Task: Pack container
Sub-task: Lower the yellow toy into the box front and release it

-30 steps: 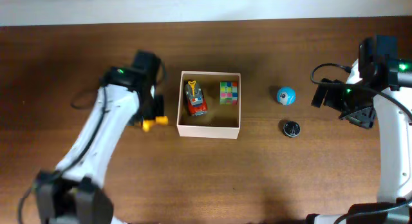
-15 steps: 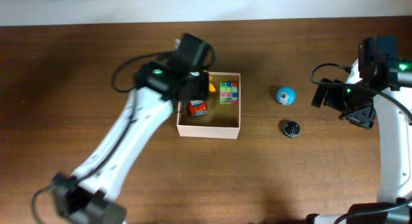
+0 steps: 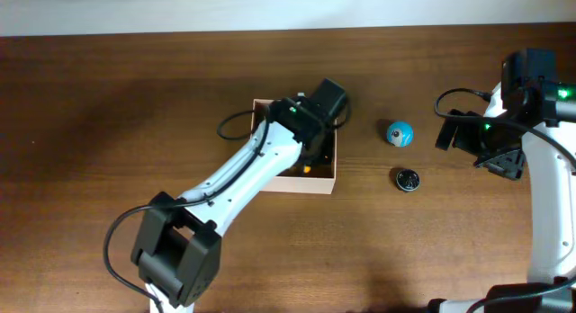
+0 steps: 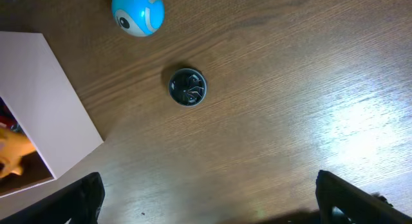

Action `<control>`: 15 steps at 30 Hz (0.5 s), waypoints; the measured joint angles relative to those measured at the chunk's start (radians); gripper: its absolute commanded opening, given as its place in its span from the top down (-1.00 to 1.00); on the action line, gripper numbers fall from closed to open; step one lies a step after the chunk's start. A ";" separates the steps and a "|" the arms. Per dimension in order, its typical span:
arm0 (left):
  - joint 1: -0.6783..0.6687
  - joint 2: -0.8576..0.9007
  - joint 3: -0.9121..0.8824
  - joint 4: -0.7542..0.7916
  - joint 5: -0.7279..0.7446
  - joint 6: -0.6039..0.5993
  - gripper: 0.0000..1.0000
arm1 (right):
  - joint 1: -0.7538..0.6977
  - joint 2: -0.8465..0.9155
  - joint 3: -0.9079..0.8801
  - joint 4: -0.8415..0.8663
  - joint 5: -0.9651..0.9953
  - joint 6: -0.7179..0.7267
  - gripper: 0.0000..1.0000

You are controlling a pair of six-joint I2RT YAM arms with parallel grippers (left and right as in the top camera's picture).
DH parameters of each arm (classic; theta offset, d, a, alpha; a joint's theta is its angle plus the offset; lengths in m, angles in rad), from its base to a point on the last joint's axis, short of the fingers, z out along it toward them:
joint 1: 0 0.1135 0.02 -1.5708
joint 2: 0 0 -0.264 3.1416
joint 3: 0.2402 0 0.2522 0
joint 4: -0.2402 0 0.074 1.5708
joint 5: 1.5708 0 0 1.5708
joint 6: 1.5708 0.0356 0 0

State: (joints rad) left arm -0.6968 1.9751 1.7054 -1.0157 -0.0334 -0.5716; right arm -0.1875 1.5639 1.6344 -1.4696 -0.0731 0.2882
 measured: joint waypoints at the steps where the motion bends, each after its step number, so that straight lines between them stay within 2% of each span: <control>1: -0.004 0.000 0.000 0.000 0.000 -0.007 0.30 | 0.000 0.000 0.000 0.000 0.000 0.000 -0.97; 3: -0.008 0.000 0.000 -0.001 0.004 -0.015 -0.02 | 0.000 0.000 0.000 0.000 0.000 0.001 -0.97; 4: -0.008 0.000 0.000 -0.001 0.008 -0.013 -0.08 | 0.000 0.000 0.000 0.000 0.000 0.000 -0.98; 11: -0.003 0.000 0.012 -0.046 0.019 -0.024 -0.22 | 0.000 0.000 0.000 0.000 0.000 0.000 -0.97; 15: 0.026 -0.002 0.079 -0.111 0.019 -0.023 -0.23 | 0.000 0.000 0.000 0.000 0.000 0.001 -0.97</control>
State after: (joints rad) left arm -0.6708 1.9728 1.7844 -1.1263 -0.0147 -0.5949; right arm -0.1875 1.5639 1.6344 -1.4700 -0.0731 0.2890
